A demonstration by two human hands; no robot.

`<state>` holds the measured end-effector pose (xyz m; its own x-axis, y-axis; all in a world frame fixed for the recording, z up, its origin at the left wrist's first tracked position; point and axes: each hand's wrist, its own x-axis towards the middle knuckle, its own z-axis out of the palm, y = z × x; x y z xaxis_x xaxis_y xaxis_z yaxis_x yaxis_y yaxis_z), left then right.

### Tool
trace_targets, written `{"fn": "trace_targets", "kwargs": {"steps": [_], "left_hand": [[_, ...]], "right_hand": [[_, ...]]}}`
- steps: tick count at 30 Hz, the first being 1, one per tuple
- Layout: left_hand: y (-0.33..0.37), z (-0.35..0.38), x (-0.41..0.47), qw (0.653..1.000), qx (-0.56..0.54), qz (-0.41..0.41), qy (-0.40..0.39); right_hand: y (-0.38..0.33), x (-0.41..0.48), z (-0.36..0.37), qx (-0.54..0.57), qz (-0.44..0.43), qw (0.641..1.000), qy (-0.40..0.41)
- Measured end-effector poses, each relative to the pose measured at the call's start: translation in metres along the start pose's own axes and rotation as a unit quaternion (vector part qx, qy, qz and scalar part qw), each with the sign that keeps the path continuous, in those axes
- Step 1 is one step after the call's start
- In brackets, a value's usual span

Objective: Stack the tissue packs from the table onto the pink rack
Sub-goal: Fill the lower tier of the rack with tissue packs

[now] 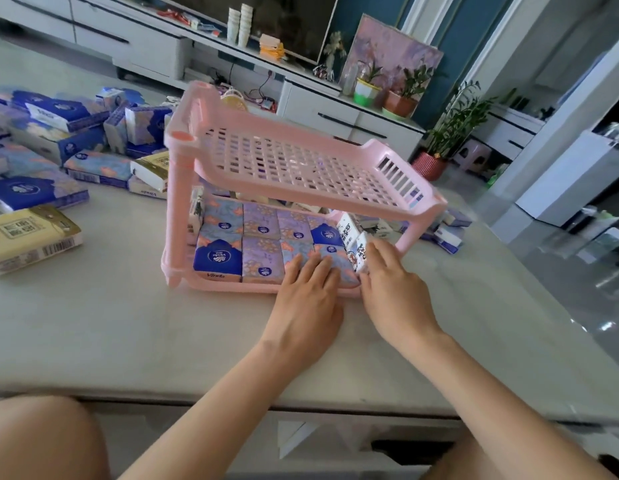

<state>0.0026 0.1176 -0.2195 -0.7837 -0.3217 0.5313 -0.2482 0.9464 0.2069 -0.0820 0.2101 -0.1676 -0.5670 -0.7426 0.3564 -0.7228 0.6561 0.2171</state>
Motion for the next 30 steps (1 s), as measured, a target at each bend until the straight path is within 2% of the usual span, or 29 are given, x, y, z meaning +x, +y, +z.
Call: {"fn": "trace_targets", "kwargs": {"steps": [5, 8, 11, 14, 16, 17, 19, 20, 22, 24, 26, 30], "left_hand": [[0.001, -0.003, -0.002, 1.000, 0.005, 0.003, -0.020], [0.000, -0.001, -0.002, 0.999, 0.016, 0.007, -0.034], [-0.001, 0.001, -0.003, 0.999, 0.008, -0.003, -0.050], [-0.001, -0.004, -0.003, 0.999, -0.027, 0.006, -0.027], [0.000, -0.005, -0.003, 1.000, -0.022, 0.011, -0.005], [0.001, -0.005, -0.001, 1.000, -0.019, 0.012, 0.003], [0.005, -0.001, 0.007, 1.000, -0.021, 0.013, 0.005], [0.008, 0.001, 0.013, 1.000, -0.024, 0.012, 0.003], [0.017, 0.004, 0.027, 0.999, -0.052, -0.005, 0.001], [0.023, 0.008, 0.040, 0.996, -0.094, -0.012, -0.004], [0.022, 0.015, 0.045, 0.994, -0.104, 0.014, -0.019], [0.018, 0.020, 0.044, 0.993, -0.119, 0.005, -0.019]], "right_hand": [[0.003, -0.003, -0.001, 0.118, -0.006, 0.993, -0.012], [0.006, -0.007, 0.007, 0.129, -0.042, 0.990, 0.035], [0.009, -0.018, 0.017, 0.136, -0.069, 0.988, -0.023], [0.029, -0.041, 0.020, 0.240, -0.126, 0.957, 0.104], [0.045, -0.051, 0.030, 0.316, -0.084, 0.925, 0.194], [0.051, -0.048, 0.032, 0.365, -0.028, 0.905, 0.216], [0.063, -0.026, 0.038, 0.439, 0.131, 0.863, 0.213], [0.070, -0.011, 0.043, 0.457, 0.190, 0.849, 0.185], [0.084, 0.019, 0.052, 0.452, 0.219, 0.858, 0.109], [0.095, 0.049, 0.068, 0.409, 0.171, 0.894, 0.057], [0.102, 0.077, 0.082, 0.364, 0.122, 0.923, 0.030], [0.101, 0.111, 0.108, 0.325, 0.106, 0.940, -0.002]]}}
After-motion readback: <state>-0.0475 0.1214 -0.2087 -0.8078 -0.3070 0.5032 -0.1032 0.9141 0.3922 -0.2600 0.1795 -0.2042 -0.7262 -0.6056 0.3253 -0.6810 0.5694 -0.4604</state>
